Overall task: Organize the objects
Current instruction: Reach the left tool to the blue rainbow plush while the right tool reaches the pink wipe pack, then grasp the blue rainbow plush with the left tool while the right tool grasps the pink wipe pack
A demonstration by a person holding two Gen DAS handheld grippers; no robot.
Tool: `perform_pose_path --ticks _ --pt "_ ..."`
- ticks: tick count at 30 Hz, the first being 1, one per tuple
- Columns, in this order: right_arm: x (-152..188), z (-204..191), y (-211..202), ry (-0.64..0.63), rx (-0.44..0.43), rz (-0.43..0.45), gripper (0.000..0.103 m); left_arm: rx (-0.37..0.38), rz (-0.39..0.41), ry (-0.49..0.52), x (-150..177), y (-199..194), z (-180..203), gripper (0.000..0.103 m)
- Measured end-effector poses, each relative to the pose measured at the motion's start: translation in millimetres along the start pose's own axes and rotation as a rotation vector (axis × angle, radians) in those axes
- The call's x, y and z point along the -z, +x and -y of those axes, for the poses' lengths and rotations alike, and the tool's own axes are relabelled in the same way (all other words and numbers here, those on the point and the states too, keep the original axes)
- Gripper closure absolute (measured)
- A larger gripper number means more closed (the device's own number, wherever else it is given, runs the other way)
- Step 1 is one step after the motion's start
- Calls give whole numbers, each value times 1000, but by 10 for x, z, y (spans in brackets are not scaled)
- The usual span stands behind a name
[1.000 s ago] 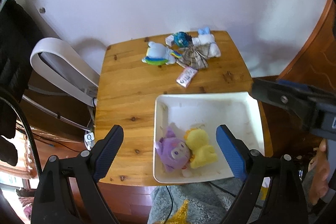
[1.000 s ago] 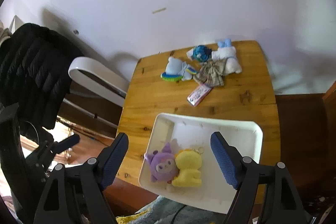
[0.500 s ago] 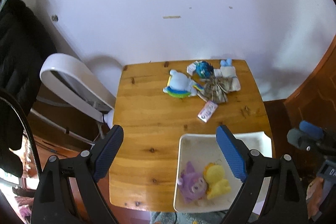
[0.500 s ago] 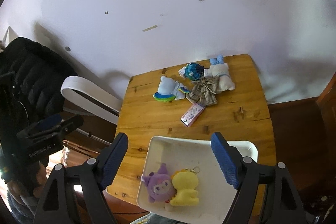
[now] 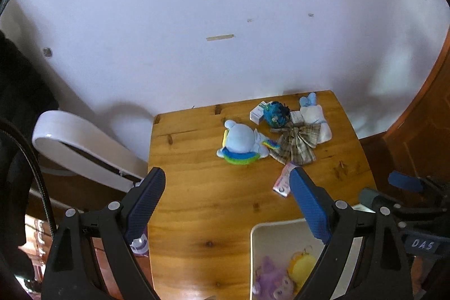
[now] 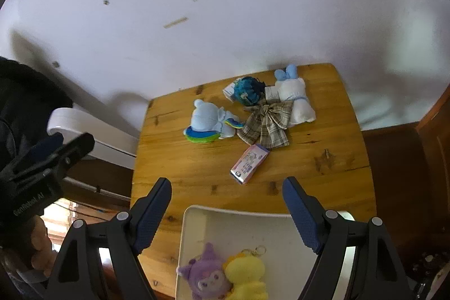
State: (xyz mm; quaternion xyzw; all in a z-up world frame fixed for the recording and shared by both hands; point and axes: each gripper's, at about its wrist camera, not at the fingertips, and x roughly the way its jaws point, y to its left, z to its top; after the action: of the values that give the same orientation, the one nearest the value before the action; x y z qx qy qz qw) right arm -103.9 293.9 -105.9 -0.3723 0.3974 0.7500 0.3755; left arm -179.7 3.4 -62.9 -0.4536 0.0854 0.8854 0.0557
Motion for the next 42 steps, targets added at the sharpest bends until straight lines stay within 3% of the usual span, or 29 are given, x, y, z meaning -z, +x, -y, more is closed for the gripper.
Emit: perform_pose_path --ticks 13,19,24,29,33,38,42 --pt "-222 83 1266 33 77 -108 21 118 -96 -66 -446 1504 -230 11" --pt "-211 162 1868 68 104 -191 22 214 -214 -127 -493 2351 -203 5" --pt "-159 269 2301 118 119 -278 31 212 -310 -173 -423 2919 -131 5" --pt "-76 303 2546 154 117 -342 31 181 -348 -191 -356 3255 -113 3" --pt "-32 276 2635 156 120 -367 36 188 -332 -192 -345 3304 -80 0" --pt "20 258 2693 155 138 -382 54 209 -353 -207 -325 3366 -20 0" --pt "62 243 2677 145 142 -373 61 229 -386 -224 -278 3429 50 1"
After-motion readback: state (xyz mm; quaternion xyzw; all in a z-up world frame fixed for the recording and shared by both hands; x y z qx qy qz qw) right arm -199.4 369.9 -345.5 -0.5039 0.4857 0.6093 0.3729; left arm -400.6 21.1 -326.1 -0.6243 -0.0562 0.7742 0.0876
